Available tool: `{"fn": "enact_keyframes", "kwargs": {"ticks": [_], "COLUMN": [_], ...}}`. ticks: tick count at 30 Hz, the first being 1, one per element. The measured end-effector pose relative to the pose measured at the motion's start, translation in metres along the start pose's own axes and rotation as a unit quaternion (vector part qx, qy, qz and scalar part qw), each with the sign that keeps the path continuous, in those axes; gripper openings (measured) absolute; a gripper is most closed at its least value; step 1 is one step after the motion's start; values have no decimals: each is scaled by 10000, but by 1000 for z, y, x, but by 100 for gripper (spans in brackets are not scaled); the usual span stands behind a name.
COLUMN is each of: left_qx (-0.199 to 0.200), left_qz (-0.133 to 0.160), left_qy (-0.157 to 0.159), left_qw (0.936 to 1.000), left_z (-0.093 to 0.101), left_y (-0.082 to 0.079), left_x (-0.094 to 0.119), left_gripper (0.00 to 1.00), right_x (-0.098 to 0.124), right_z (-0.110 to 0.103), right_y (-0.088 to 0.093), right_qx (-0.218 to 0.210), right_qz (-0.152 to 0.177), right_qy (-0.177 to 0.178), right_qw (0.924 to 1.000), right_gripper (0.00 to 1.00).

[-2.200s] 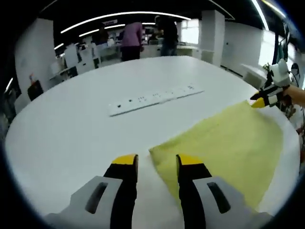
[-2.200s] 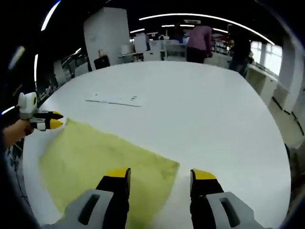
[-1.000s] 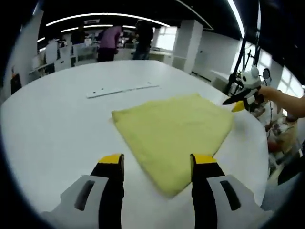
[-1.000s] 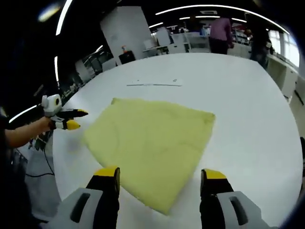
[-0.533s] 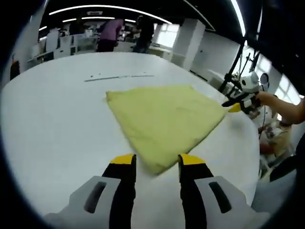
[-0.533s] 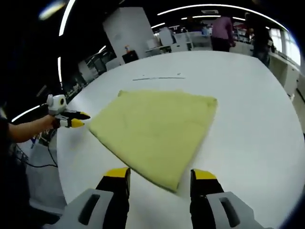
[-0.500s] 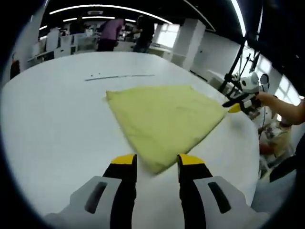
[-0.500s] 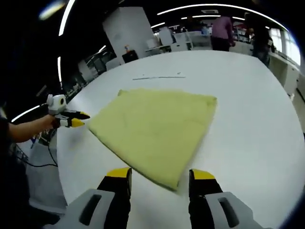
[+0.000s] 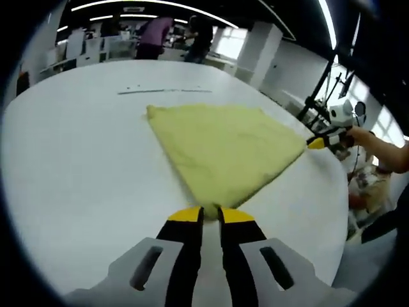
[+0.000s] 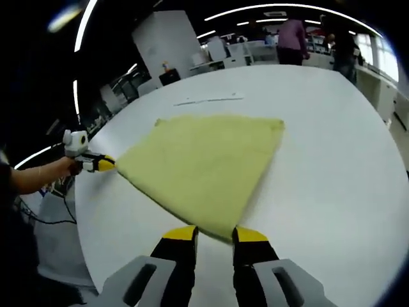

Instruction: Fold the garment on the visible template until the final outline fits inside the template.

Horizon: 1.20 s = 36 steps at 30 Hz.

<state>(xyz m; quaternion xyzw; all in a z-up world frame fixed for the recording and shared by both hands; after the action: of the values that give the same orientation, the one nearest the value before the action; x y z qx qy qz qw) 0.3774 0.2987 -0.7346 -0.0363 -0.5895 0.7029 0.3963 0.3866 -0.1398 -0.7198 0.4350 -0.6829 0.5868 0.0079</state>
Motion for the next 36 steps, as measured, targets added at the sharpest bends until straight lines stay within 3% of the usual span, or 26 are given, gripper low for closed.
{"fn": "enact_keyframes", "kwargs": {"ticks": [10,36], "left_qx": [208,-803], "left_qz": [93,-247], "left_qy": [-44,-99], "left_qw": [9997,9964], "left_z": [0,6], "left_y": [3,6], "left_x": [0,8], "left_gripper": [1,0], "right_x": [1,8], "right_z": [2,6], "right_y": [1,11], "right_qx": [76,540], "right_qz": [87,-36], "right_qy": [111,98], "right_qw": [9999,9985], "right_gripper": [0,0]}}
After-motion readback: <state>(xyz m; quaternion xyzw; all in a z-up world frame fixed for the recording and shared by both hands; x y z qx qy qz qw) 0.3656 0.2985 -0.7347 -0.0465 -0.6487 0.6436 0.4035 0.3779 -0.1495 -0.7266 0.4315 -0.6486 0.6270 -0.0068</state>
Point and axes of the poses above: the point that each gripper's makers call its tool centre point, and the gripper's own axes: x roughly backward along the fingers, z roughly to its right, y roughly out of its underside, the point moved 9 cm from there along x, roughly backward along the fingers, and after that the axes turned 14 degrees about z, right-handed, at the moved point
